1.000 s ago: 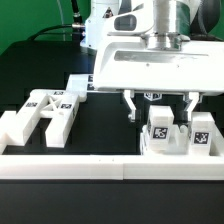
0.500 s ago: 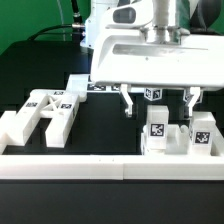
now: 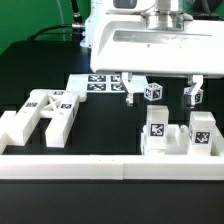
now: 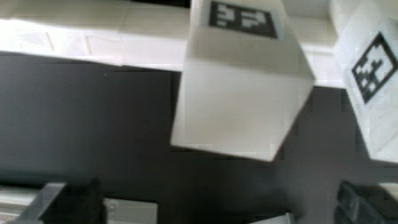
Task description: Assemble chair
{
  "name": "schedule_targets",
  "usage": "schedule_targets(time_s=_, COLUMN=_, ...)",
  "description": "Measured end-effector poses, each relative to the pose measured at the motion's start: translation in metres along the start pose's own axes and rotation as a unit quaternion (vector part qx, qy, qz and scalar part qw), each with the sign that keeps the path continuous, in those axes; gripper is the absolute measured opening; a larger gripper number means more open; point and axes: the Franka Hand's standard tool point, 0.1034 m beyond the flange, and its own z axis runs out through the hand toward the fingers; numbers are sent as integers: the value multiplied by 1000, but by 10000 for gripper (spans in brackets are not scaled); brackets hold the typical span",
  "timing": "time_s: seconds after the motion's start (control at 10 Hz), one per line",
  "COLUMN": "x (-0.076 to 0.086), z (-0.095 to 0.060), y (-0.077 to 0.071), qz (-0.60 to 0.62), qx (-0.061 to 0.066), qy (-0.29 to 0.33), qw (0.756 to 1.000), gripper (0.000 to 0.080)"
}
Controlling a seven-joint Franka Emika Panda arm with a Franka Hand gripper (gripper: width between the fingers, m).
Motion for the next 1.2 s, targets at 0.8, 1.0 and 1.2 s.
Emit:
schedule_targets(time_s=0.8, x=-17, z=2, y=1, qz=-2, qx=20, qy=-234, qw=972, gripper=649)
schedule_targets(time_s=1.0, x=-16, z=3, y=1, qz=-2, qx=20, qy=-230, qw=973, gripper=649)
schedule_targets(time_s=1.2, x=-16, z=3, y=2, qz=0, qx=21, qy=-229, qw=973, gripper=649)
